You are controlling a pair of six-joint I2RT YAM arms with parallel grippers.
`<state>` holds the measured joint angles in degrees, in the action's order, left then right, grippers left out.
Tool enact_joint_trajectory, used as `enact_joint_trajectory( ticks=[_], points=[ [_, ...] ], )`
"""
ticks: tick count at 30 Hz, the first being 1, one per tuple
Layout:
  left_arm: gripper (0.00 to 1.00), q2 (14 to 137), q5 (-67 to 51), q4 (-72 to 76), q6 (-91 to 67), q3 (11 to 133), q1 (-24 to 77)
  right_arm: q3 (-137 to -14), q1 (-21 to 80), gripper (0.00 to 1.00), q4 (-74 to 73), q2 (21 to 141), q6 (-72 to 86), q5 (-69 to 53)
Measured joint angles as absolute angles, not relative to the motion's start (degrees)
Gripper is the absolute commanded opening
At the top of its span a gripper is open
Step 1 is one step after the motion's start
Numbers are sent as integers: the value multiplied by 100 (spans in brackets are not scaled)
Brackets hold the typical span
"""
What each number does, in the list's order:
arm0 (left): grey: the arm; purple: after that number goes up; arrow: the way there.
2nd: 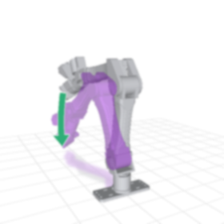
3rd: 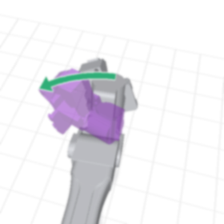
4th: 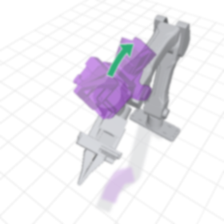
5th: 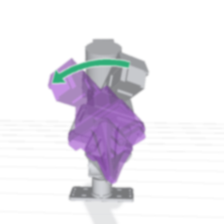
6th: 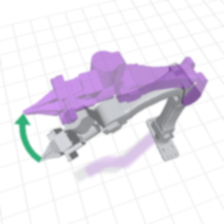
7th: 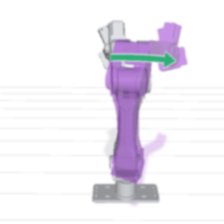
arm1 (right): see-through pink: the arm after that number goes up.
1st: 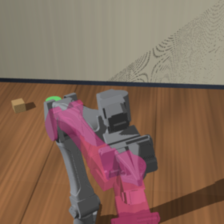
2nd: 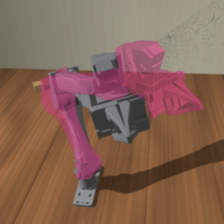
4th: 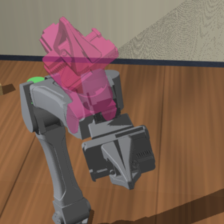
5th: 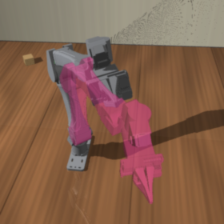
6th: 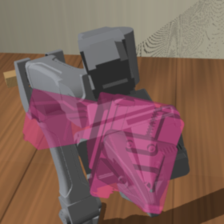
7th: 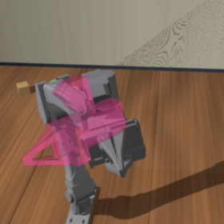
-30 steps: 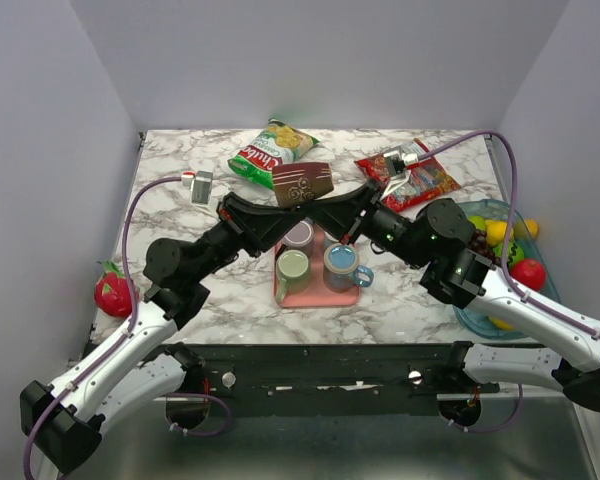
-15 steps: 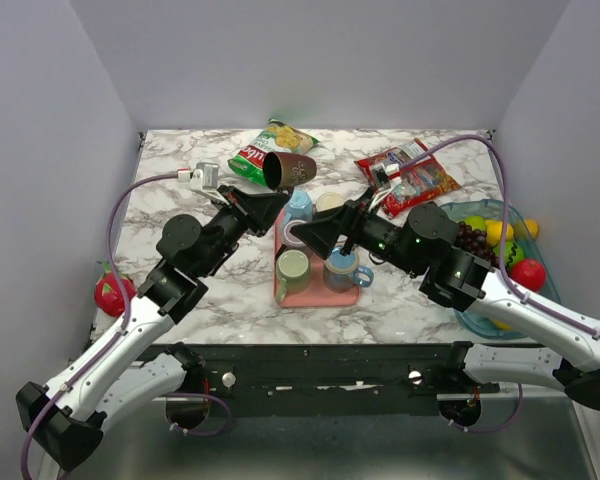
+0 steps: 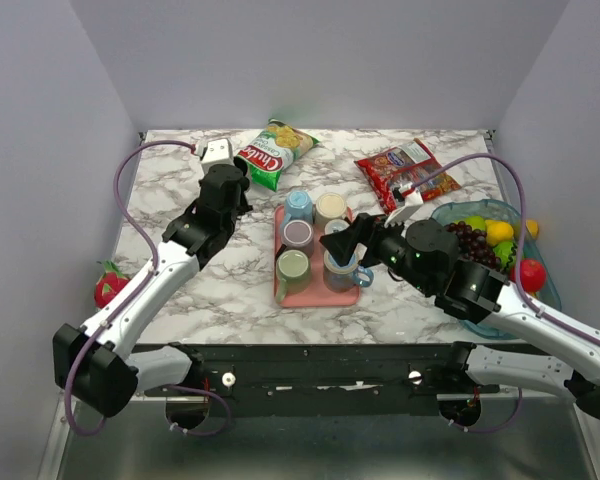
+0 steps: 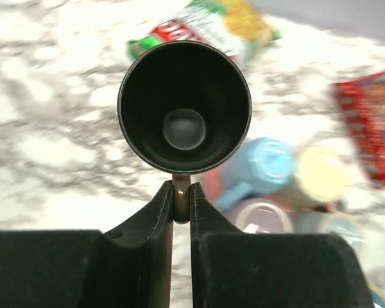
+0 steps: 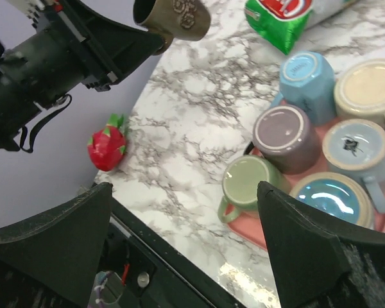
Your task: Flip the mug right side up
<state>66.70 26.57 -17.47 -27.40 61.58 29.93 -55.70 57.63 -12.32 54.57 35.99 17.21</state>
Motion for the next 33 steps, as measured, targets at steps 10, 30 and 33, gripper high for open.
enact_joint_trajectory(
  ticks=[10, 30, 33],
  points=[
    [0, 7555, 2764, -1754, -2023, 5892, 1653, -5406, 5627, 100, -1776, 5061, 3599, 2246],
    [0, 9024, 2110, 23, -1918, 5210, 652, -4674, 5457, 100, -1951, 4436, 3614, 2338],
    [0, 9024, 2093, 91, -1973, 5186, 622, -4622, 5424, 100, -1951, 4436, 3636, 2335]
  ],
)
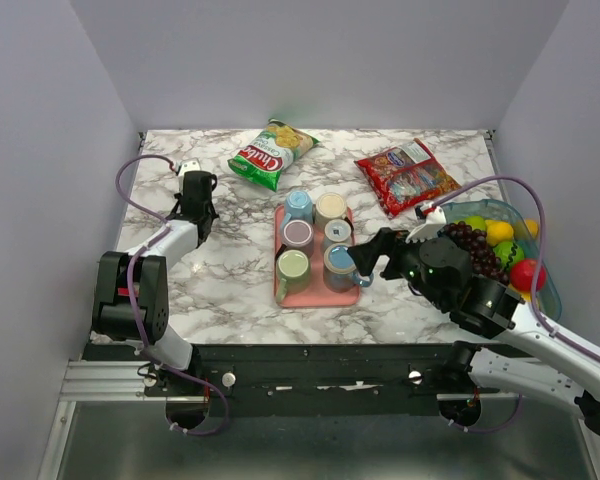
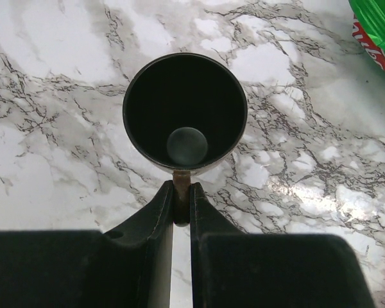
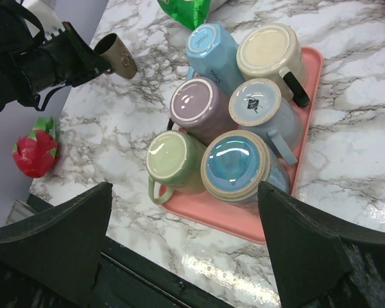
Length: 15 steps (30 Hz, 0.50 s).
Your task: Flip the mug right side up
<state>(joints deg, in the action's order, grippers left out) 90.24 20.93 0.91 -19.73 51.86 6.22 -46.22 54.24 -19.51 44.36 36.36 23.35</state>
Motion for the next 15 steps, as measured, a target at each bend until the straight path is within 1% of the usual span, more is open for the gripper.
enact_joint_trajectory(
  ticks=[1, 2, 3, 4, 5, 6, 9, 13, 15],
  points=[
    [2, 9024, 2088, 95, -1981, 5186, 615, -4609, 5424, 100, -1953, 4440, 3642, 2335],
    [7, 9024, 2082, 97, -1994, 5183, 609, -4600, 5422, 100, -1962, 4449, 3658, 2333],
    [20, 9024, 2075, 97, -2008, 5183, 607, -4598, 5411, 100, -1964, 4462, 3667, 2331],
    [27, 9024, 2075, 97, -2021, 5183, 607, -4598, 5400, 100, -1964, 4475, 3673, 2329],
    [31, 9024, 2075, 97, -2040, 5181, 607, -4598, 5398, 100, -1966, 4493, 3691, 2329],
    [42, 9024, 2075, 99, -2056, 5175, 607, -4598, 5398, 100, -1966, 4506, 3706, 2324],
    [52, 9015, 2071, 145, -2126, 5113, 607, -4600, 5387, 100, -1984, 4541, 3745, 2318],
    [62, 8978, 2071, 165, -2241, 5017, 607, -4600, 5365, 100, -2001, 4571, 3765, 2274],
    [70, 8945, 2073, 143, -2305, 5002, 607, -4600, 5360, 100, -2021, 4574, 3771, 2263]
  ],
)
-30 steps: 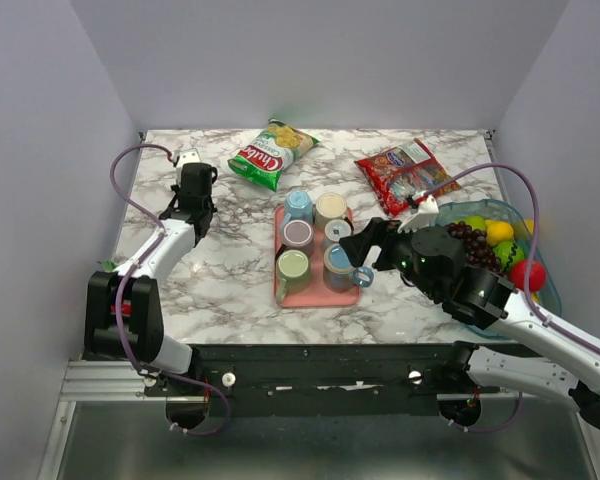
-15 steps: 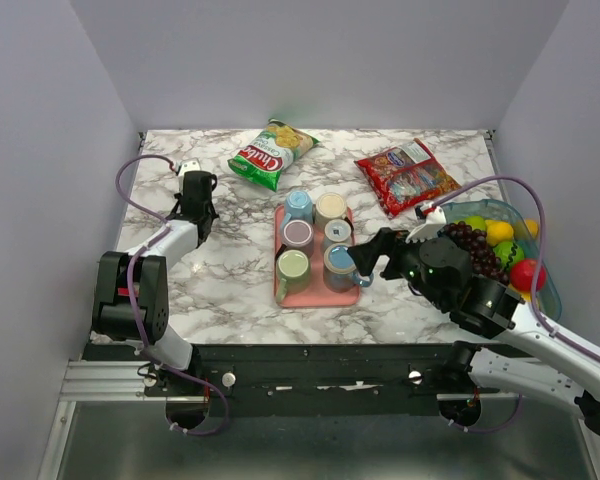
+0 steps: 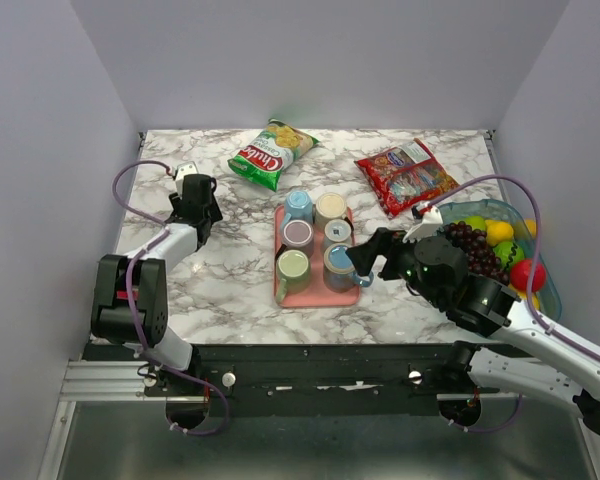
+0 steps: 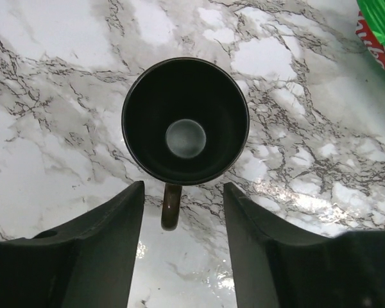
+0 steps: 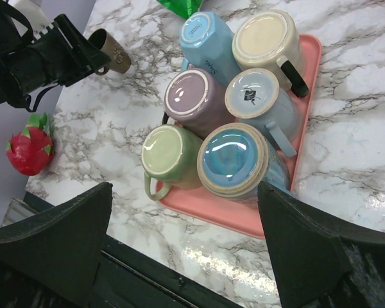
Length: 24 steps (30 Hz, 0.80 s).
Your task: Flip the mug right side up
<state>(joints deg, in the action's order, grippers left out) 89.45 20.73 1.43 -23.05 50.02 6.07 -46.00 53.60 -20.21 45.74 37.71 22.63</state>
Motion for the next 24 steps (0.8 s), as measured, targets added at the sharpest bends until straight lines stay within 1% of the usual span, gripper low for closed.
enact_joint_trajectory(
  ticks=[2, 3, 5, 6, 7, 12, 18, 21, 24],
  points=[
    [77, 8875, 2086, 89, -2388, 5002, 607, -4602, 5352, 100, -2080, 4574, 3787, 2268],
    [85, 8836, 2097, 58, -2432, 5002, 607, -4606, 5352, 100, -2126, 4576, 3793, 2270],
    [91, 8696, 2112, -60, -2499, 5019, 607, -4633, 5352, 100, -2274, 4587, 3822, 2281],
    [97, 8632, 2132, -119, -2561, 5037, 607, -4639, 5352, 100, -2331, 4589, 3846, 2285],
    [99, 8525, 2167, -239, -2602, 5076, 607, -4639, 5352, 100, -2383, 4589, 3857, 2287],
    [99, 7795, 2307, -696, -2836, 5201, 607, -4646, 5352, 100, -2543, 4698, 3839, 2237],
    [99, 6757, 2182, -1153, -2867, 5218, 607, -4654, 5349, 100, -2659, 5223, 3717, 2191],
    [99, 6423, 1636, -1328, -2668, 5319, 607, -4724, 5349, 100, -2683, 5594, 3492, 2165],
    [99, 6272, 847, -1516, -2405, 5494, 607, -4810, 5349, 100, -2714, 5940, 2961, 2001]
  ],
)
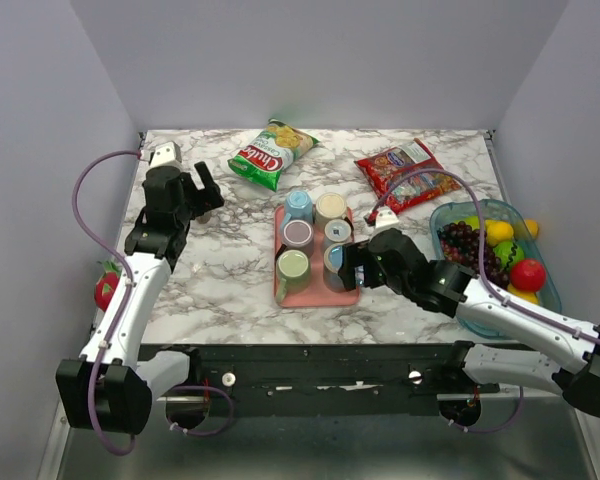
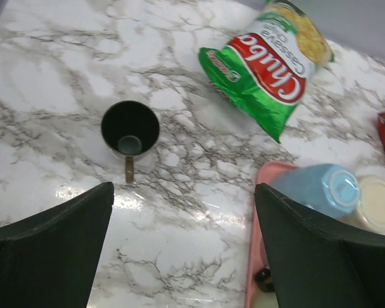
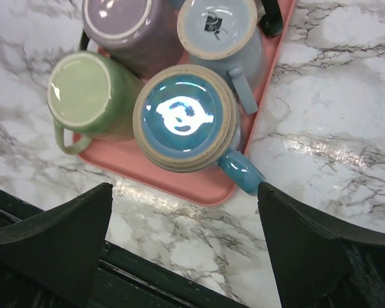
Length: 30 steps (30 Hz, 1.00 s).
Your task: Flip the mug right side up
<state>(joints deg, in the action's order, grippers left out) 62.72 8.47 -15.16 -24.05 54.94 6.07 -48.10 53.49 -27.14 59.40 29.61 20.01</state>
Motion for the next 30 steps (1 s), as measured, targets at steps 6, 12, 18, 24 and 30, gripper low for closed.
enact_joint_trajectory(
  ticks=[6, 12, 18, 24, 30],
  points=[
    [99, 6080, -368, -1636, -2185, 5522, 607, -4827, 5349, 100, -2961, 6274, 1651, 1592],
    [99, 6014, -1116, -1509, -2187, 5465, 607, -4834, 5349, 100, -3063, 6521, 449, 1111],
    [99, 6075, -1518, -1455, -2189, 5454, 607, -4936, 5212, 100, -3153, 7091, -318, 716],
    [99, 6075, -1747, -1321, -2185, 5391, 607, -5131, 4956, 100, -3236, 7697, -585, 506],
    [99, 6082, -1789, -1295, -2182, 5387, 607, -5234, 4899, 98, -3264, 7867, -779, 373]
  ],
)
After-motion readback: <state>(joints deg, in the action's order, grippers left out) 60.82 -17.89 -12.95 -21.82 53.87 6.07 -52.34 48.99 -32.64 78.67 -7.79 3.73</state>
